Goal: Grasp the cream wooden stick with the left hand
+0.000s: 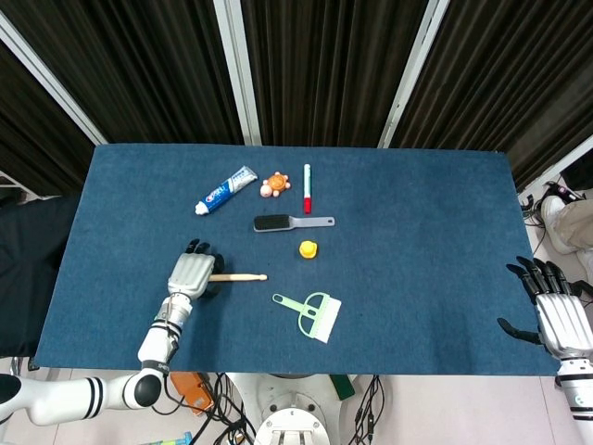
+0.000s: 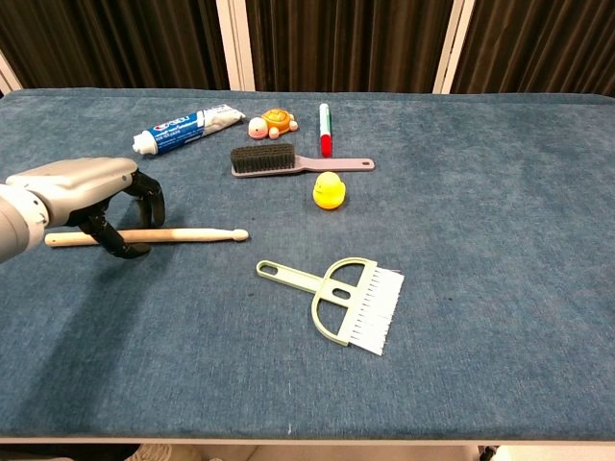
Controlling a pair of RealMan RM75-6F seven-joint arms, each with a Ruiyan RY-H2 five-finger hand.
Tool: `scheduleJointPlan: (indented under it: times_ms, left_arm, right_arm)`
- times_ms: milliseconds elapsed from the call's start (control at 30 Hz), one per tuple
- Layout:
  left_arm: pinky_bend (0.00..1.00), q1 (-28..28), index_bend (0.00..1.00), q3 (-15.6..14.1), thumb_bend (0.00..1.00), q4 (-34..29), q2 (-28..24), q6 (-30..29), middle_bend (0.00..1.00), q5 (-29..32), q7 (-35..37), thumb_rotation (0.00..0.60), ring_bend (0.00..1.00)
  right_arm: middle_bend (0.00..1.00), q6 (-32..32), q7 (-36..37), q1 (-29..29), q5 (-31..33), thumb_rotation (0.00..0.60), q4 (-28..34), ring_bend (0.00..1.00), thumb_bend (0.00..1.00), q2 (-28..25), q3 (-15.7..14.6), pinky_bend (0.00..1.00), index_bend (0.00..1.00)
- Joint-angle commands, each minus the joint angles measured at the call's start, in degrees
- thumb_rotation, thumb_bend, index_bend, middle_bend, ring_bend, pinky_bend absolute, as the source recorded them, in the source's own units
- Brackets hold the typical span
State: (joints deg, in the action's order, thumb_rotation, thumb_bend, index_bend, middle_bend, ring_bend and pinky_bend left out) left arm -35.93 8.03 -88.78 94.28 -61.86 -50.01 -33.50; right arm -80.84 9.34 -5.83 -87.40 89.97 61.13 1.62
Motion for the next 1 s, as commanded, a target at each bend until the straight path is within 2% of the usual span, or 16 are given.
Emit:
scheduleJointPlan:
  times_ms: [33,267,700,867,1000]
  left_arm:
    - [0.08,-0.2,0.45,-0.1,0.27,0.4,0.3,0.4,0.47,-0.1,0.5,0.600,0.15]
    - [0.08,-0.5,0.49,-0.3,0.31,1.8,1.1,1.0,0.50,-0.9,1.8,0.600,0.17]
    - [0.08,-0.6,0.50,-0.7,0.36,2.2,1.3,1.0,0.51,-1.1,2.3,0.600,0.18]
    - [0.09,-0.5,0.55,-0.9,0.41,2.2,0.9,1.3,0.57,-1.1,2.5,0.600,0.22]
    - [0.10,-0.4,0.55,-1.0,0.41,2.2,0.6,1.4,0.58,-1.3,3.0,0.600,0.22]
  right_arm:
    - [0.14,0.1,0.0,0.0,0.0,0.600,0.0,0.08,0.29,0.0,0.0,0.00,0.21]
    - [0.14,0.2,0.1,0.0,0.2,0.600,0.0,0.08,0.29,0.0,0.0,0.00,0.21]
    - [0.14,0.3,0.1,-0.1,0.3,0.600,0.0,0.08,0.29,0.0,0.0,0.00,0.21]
    - [0.14,0.3,0.1,-0.1,0.4,0.600,0.0,0.08,0.29,0.0,0.1,0.00,0.21]
    - [0.14,0.3,0.2,-0.1,0.4,0.600,0.0,0.08,0.29,0.0,0.1,0.00,0.21]
